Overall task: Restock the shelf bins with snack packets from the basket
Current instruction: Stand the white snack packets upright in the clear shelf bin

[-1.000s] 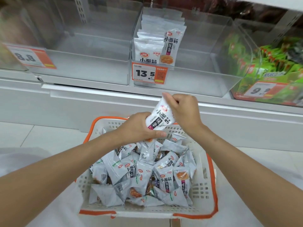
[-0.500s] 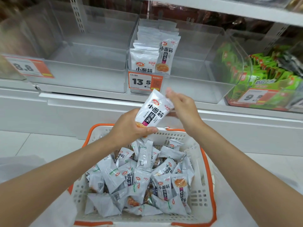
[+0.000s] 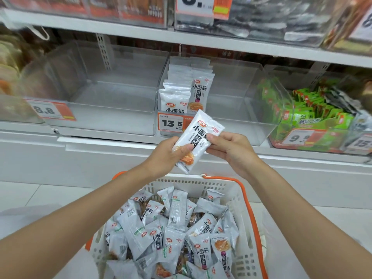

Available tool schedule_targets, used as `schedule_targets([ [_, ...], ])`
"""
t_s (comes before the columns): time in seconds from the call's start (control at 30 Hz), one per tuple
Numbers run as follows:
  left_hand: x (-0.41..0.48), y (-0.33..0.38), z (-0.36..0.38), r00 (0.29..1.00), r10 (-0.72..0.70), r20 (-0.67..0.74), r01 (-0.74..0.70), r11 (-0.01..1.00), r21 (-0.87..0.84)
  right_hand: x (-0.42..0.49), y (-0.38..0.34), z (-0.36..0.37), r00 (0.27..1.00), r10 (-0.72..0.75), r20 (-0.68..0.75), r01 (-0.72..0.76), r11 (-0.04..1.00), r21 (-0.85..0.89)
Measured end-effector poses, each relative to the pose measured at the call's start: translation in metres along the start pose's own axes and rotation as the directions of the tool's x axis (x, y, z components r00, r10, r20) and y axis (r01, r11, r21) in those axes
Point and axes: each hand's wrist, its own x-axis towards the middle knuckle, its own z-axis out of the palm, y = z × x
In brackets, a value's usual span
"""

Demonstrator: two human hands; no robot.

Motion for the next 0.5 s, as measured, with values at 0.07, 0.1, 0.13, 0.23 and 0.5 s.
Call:
schedule_targets([
  [0.07,0.006,0.009,0.001,0.999,0.043,0.003,-0.043,0.999,-0.021,0.000,-0.009,-0.004,0.999,-0.040,0.008,0.040,0.999,-0.008],
  [0.1,0.010,0.014,0.000,0.998,0.069,-0.005,-0.070,0.997,-0.019,0.000,-0.015,-0.005,0.998,-0.048,0.043,0.049,0.998,-0.027],
  [0.13,0.015,0.021,-0.001,0.995,0.098,-0.009,-0.098,0.995,-0.004,0.001,-0.023,-0.006,0.995,-0.052,0.087,0.057,0.997,-0.055],
  [0.23,0.033,0.051,-0.008,0.982,0.185,0.037,-0.187,0.980,0.062,0.006,-0.048,-0.010,0.986,-0.138,0.094,0.148,0.983,-0.105],
  [0.5,0.109,0.091,-0.054,0.914,0.402,-0.059,-0.244,0.660,0.711,0.066,-0.079,-0.025,0.841,-0.536,-0.072,0.447,0.764,-0.465],
])
